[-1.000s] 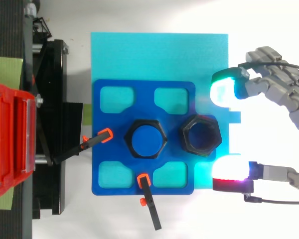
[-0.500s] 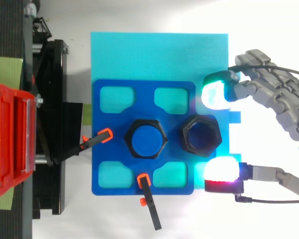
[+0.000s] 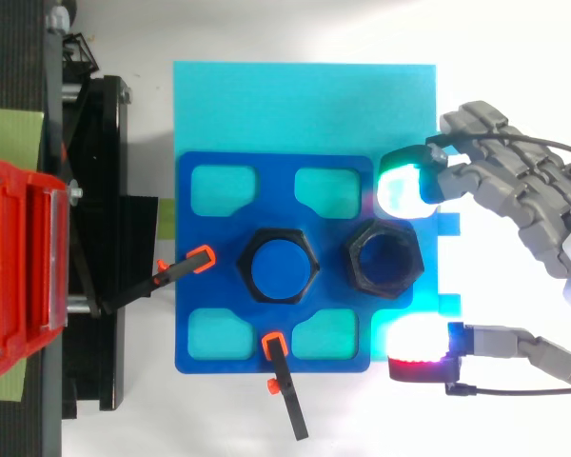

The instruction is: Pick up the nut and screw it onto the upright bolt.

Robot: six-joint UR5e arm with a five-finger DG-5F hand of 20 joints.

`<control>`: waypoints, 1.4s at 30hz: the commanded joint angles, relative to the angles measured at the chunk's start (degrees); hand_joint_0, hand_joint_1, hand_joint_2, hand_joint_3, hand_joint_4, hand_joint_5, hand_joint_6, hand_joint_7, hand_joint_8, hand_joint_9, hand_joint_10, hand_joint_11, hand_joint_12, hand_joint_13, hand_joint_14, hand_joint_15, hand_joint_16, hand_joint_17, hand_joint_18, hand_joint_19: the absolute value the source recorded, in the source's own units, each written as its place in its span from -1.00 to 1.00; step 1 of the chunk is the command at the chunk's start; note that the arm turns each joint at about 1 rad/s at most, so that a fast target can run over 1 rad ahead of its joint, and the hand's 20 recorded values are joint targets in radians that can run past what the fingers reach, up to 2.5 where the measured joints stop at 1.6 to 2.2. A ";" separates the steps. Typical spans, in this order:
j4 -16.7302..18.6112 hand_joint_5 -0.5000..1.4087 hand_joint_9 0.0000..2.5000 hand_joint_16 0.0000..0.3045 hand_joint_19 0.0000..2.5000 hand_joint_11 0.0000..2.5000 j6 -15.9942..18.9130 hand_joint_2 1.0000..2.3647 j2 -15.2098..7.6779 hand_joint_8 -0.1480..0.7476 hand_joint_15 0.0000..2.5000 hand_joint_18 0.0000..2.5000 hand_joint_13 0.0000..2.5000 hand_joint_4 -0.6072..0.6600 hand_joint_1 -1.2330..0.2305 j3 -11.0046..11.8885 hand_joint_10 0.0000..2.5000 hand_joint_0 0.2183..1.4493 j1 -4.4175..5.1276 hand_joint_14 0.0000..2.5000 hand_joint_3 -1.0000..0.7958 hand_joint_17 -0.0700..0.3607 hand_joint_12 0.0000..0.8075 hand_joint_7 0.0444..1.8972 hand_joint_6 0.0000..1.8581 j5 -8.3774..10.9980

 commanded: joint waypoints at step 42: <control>-1.11 -0.72 -0.78 -0.53 -0.86 -0.99 -2.74 -1.00 -0.53 0.12 -1.00 -0.64 -0.82 0.58 -0.42 -0.08 -1.00 -0.74 0.14 -1.00 -0.44 0.07 0.16 0.05 -0.46 -3.07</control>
